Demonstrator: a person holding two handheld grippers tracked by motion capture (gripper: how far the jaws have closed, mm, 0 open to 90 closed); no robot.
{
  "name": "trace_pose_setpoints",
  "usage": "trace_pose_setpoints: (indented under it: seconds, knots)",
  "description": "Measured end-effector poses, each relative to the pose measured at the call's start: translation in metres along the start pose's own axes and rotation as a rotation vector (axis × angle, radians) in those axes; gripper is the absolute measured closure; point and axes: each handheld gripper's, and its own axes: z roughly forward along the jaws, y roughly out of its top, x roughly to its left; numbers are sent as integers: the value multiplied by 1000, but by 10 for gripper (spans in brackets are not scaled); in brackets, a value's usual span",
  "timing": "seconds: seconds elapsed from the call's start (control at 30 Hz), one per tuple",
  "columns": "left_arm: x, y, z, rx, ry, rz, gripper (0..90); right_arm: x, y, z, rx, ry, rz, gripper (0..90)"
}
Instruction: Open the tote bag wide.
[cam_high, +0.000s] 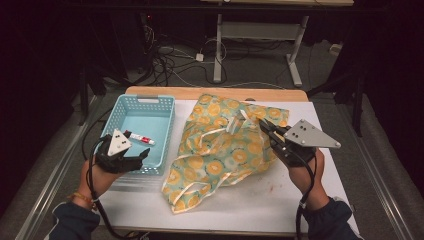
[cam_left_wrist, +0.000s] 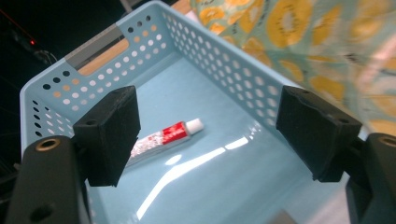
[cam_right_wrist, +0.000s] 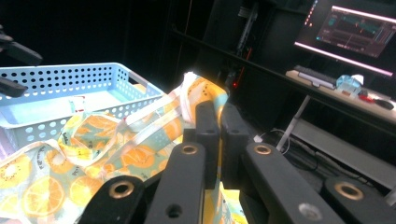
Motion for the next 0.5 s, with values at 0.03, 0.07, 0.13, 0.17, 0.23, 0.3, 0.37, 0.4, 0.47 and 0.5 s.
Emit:
trace_pose_setpoints:
  seconds: [0.03,0.07,0.13,0.17,0.23,0.3,0.37,0.4,0.47,0.5]
  knots:
    - [4,3,6,23,-4,-1,211,-1,-1,1,5,0,4,893]
    - [9,5,12,49,-19,0,211,-2,-3,2,9,-1,7,893]
    - [18,9,26,97,-40,22,210,-5,-5,4,19,-1,13,893]
    - [23,10,32,117,-60,15,203,-6,-6,5,22,0,13,893]
    - [31,10,44,181,-74,51,203,-7,-9,7,36,5,22,893]
    - [36,10,55,239,-87,104,202,-10,-12,9,44,4,25,893]
    - [39,10,65,288,-88,133,183,-12,-14,11,50,0,35,893]
    - [41,10,70,310,-95,141,181,-14,-15,11,52,-1,35,893]
    - [43,8,79,340,-125,124,181,-15,-16,12,54,-3,36,893]
    - [46,9,83,380,-121,164,181,-16,-16,12,53,-3,41,893]
